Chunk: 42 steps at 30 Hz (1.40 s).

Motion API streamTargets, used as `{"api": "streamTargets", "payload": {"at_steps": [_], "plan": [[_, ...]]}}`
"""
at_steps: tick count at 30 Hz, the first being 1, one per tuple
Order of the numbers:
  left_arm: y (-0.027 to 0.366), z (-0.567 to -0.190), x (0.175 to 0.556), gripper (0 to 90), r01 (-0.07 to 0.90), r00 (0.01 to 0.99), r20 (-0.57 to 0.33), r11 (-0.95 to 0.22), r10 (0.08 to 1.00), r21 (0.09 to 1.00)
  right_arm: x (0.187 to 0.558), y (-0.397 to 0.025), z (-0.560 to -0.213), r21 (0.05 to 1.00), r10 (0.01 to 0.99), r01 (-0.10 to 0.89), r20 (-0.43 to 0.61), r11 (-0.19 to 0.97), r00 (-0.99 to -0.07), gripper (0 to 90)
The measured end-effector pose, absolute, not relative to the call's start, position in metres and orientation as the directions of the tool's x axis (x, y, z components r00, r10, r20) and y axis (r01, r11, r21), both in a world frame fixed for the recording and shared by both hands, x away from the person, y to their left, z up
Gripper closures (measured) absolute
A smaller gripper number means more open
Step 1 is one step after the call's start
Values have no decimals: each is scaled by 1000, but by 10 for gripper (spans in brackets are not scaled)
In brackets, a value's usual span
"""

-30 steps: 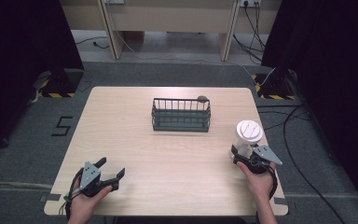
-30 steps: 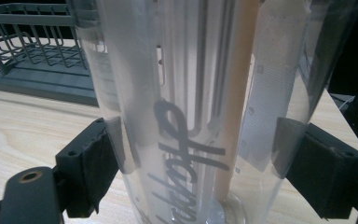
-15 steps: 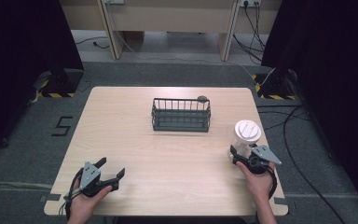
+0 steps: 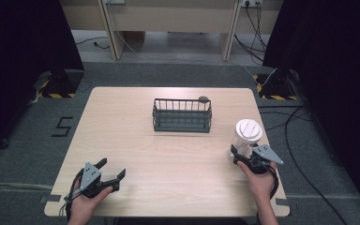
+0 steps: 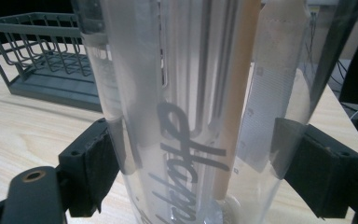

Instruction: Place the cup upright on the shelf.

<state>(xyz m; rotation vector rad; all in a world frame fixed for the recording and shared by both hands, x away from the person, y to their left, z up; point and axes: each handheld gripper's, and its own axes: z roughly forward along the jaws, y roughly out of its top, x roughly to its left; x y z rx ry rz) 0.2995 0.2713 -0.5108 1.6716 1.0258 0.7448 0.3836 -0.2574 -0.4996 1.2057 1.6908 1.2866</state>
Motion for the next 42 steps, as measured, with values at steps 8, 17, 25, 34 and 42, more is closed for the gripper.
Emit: {"api": "streamTargets", "payload": {"at_steps": [8, 17, 25, 34, 42], "plan": [[271, -511, 299, 148, 280, 448, 0, -141, 894, 950, 384, -253, -491, 966, 938, 244, 6, 84, -347, 184], [271, -511, 300, 149, 281, 447, -1, -140, 894, 950, 386, -250, -480, 972, 937, 221, 3, 80, -350, 184], [271, -511, 300, 148, 280, 447, -3, -138, 894, 950, 390, -246, -473, 972, 935, 215, -8, 90, -355, 184], [271, -511, 300, 149, 280, 448, -3, -138, 894, 950, 393, -242, -468, 973, 933, 212, -14, 96, -361, 184], [271, -511, 300, 149, 279, 449, -3, -137, 894, 950, 397, -236, -464, 972, 928, 210, -23, 109, -372, 184]]}}
